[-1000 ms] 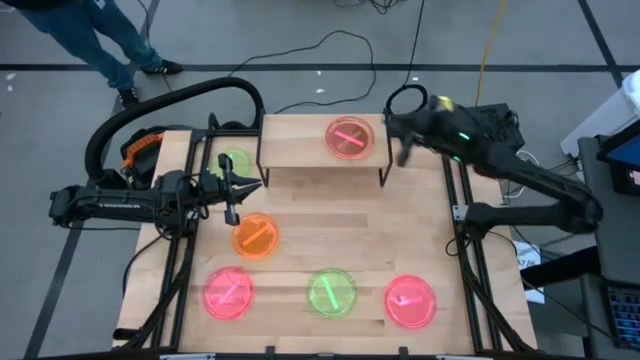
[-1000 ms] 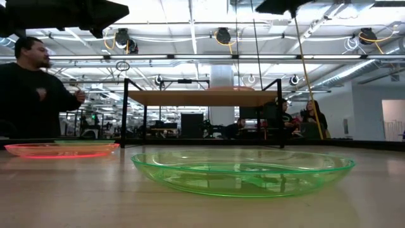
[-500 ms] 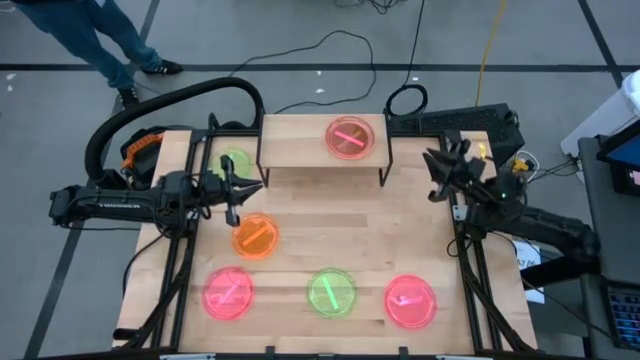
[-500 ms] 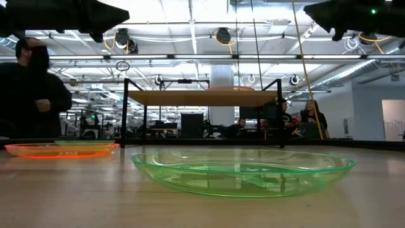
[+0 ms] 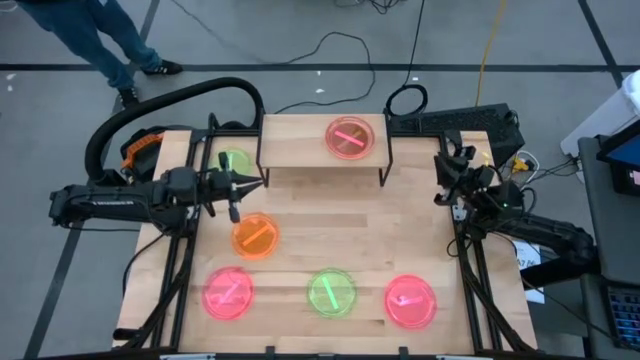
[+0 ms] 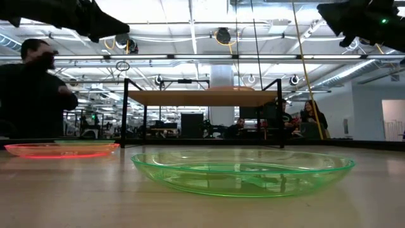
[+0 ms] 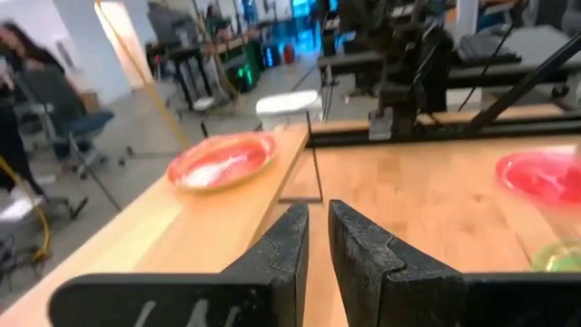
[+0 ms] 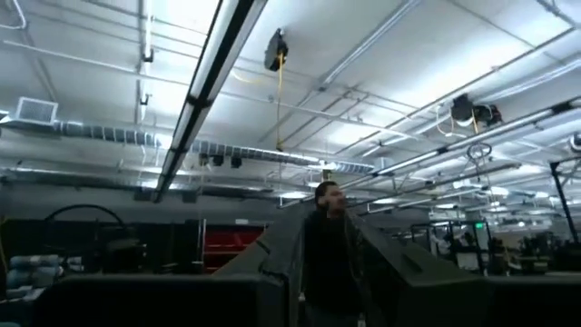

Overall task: Place and stack plates onto a shelf
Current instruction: Stack the orange plate on top of the pink plate on the shelf

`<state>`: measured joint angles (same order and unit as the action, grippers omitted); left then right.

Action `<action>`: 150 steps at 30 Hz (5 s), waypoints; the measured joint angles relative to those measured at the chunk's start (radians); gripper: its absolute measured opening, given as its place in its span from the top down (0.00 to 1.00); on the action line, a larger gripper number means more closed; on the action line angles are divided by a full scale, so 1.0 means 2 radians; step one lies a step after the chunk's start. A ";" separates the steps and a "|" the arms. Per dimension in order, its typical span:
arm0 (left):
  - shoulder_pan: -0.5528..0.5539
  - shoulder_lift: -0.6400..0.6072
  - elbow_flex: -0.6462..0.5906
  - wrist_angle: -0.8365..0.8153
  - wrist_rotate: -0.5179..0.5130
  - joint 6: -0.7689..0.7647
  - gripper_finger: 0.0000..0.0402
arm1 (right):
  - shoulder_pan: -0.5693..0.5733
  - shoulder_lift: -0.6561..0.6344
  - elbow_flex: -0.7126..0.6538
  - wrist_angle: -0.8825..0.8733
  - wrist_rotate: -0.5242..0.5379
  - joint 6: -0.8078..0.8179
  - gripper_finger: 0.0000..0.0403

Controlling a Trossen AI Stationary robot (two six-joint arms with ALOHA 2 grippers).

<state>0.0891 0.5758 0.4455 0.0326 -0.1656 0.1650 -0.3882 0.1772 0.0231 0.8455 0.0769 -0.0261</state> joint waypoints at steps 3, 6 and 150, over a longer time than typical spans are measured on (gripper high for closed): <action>0.000 0.005 0.018 -0.048 -0.004 -0.018 0.81 | 0.000 0.000 0.002 -0.003 -0.002 0.000 0.83; 0.000 0.014 0.025 -0.084 -0.005 -0.039 0.74 | 0.000 0.000 0.018 -0.044 -0.001 -0.002 0.83; 0.080 0.634 0.555 -0.143 -0.020 0.318 1.00 | 0.000 0.021 -0.003 -0.346 0.000 -0.045 0.83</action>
<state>0.2485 1.8431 1.5555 -0.2527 -0.2054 0.8013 -0.3882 0.2188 0.0170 0.1527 0.0765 -0.1169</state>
